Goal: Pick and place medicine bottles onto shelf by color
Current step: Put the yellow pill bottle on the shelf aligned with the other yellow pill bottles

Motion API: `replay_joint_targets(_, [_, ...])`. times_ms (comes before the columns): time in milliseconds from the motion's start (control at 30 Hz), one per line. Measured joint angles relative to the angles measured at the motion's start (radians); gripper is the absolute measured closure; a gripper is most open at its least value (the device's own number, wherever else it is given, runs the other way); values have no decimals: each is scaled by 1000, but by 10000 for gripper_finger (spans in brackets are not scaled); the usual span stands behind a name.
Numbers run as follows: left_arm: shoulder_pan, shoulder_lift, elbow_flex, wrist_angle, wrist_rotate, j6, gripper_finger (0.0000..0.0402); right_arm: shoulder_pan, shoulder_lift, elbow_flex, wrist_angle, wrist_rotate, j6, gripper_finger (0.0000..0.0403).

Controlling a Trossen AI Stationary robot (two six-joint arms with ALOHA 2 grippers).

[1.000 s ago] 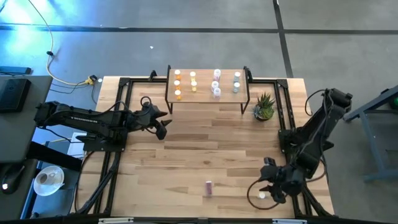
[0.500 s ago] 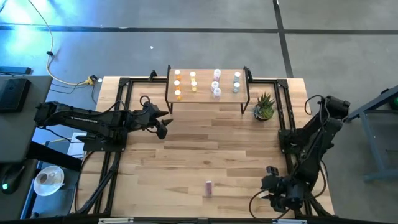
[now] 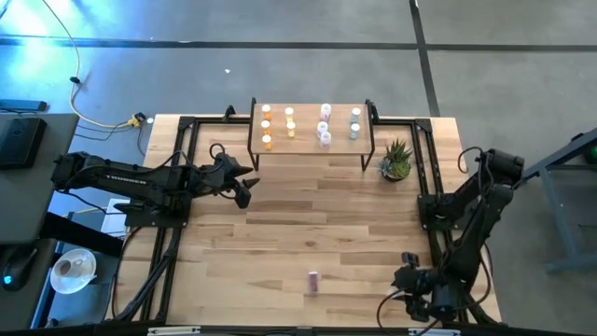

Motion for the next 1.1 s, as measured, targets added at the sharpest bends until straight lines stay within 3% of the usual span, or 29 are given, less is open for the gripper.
replay_joint_targets(700, [0,0,0,0,1,-3,200,1,88,0,57,8,0,233])
replay_joint_targets(1100, [0,0,0,0,3,0,200,1,88,0,56,29,0,315])
